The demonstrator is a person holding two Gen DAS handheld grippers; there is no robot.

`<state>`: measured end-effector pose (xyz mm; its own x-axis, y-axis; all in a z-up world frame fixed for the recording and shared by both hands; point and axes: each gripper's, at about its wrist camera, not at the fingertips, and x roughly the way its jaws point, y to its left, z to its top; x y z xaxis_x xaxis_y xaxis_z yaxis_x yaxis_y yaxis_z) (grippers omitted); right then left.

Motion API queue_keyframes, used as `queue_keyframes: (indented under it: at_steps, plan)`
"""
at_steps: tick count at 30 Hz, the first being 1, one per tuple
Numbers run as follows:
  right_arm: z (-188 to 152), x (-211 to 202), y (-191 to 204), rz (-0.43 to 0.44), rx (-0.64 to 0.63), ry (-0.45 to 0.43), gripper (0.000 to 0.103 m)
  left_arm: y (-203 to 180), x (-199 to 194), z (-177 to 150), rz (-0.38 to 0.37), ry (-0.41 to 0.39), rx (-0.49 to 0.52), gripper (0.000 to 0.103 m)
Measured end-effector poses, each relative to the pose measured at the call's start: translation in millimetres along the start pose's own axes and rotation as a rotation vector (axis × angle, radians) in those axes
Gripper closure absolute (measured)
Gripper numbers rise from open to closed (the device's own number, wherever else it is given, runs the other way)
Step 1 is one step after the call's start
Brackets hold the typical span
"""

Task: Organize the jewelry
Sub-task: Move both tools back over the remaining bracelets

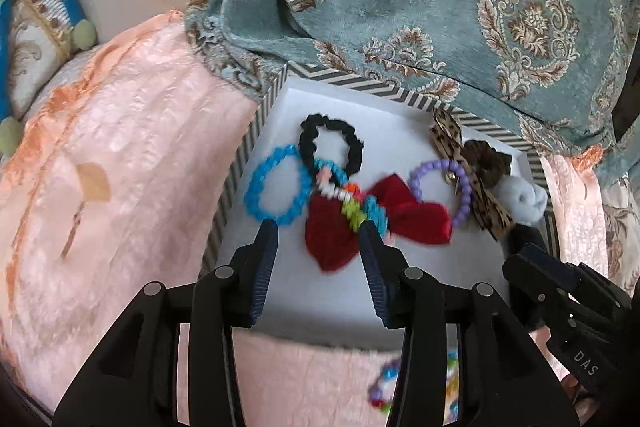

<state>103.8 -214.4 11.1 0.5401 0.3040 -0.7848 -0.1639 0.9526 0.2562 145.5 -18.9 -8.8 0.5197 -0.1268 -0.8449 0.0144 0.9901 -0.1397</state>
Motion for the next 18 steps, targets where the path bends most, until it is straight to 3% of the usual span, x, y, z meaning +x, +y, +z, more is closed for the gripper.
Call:
queue_keyframes:
  at_steps: [3,18]
  plan:
    - [-9.8,-12.0,7.9,-0.003,-0.002,-0.017,0.061,0.1,-11.3,-11.8,0.016,-0.013,0.006,0.061]
    - [-53.9,-59.3,30.1,-0.023,-0.014,-0.043,0.060,-3.1,-65.1,-64.5,0.061,-0.083,0.031,0.061]
